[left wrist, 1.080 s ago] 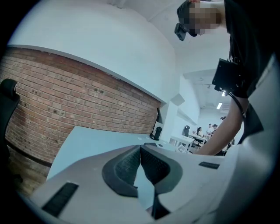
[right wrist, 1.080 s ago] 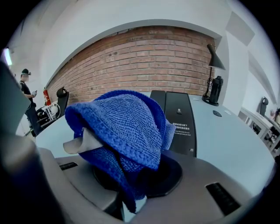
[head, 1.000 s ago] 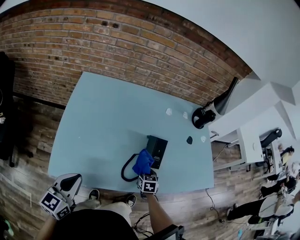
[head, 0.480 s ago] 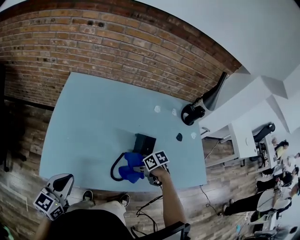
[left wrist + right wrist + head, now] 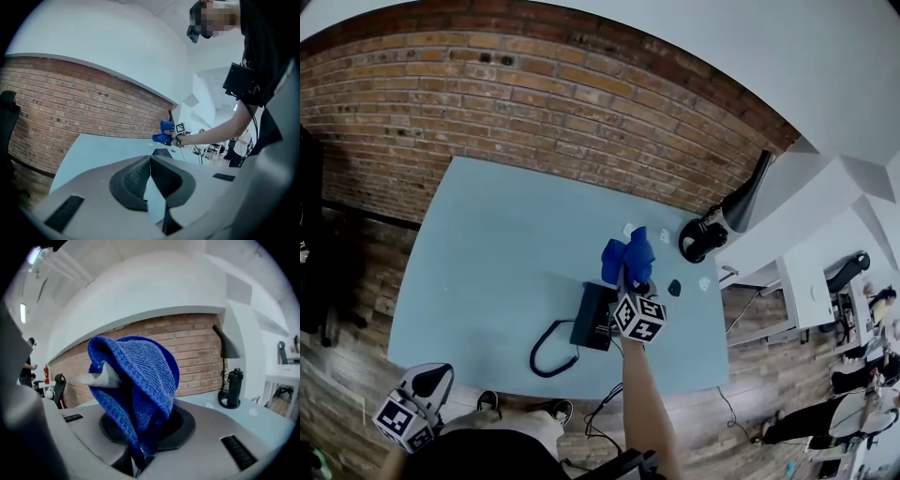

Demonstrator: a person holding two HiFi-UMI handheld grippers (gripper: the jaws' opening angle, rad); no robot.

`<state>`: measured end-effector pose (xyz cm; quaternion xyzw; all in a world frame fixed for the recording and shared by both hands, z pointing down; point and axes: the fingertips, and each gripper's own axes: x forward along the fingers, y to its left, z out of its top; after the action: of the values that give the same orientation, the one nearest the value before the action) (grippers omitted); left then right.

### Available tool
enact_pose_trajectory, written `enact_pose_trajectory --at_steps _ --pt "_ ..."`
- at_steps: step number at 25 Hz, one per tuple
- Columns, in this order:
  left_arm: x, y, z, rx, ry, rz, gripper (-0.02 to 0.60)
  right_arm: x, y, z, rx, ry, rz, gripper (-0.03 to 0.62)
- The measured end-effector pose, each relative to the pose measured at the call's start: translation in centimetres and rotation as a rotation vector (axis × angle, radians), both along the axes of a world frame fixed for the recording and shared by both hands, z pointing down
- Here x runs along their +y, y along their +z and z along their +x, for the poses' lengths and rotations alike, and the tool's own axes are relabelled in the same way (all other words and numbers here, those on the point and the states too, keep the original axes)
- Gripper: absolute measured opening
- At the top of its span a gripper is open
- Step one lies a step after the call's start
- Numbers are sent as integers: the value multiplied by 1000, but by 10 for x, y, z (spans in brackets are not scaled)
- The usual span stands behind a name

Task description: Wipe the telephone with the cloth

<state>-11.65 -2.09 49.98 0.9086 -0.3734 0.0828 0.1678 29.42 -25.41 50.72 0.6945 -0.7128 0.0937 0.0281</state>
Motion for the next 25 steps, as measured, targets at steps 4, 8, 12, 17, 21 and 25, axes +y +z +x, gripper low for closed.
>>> enact_pose_trajectory --at_steps 4,8,12,17,21,25 --pt "7 1 -17 7 -14 -14 12 22 63 -19 109 27 -113 94" --pt "24 9 -46 6 -15 -24 12 53 124 -50 75 45 -261 92" --pt "18 14 -29 -11 6 -22 12 50 133 -37 40 59 -268 92" --pt "21 7 -40 27 21 -5 12 55 133 -57 93 50 -305 92" --pt "21 10 -40 21 30 4 12 55 133 -56 56 69 -325 92" --pt "23 7 -36 20 24 -2 12 59 137 -50 -27 69 -345 92"
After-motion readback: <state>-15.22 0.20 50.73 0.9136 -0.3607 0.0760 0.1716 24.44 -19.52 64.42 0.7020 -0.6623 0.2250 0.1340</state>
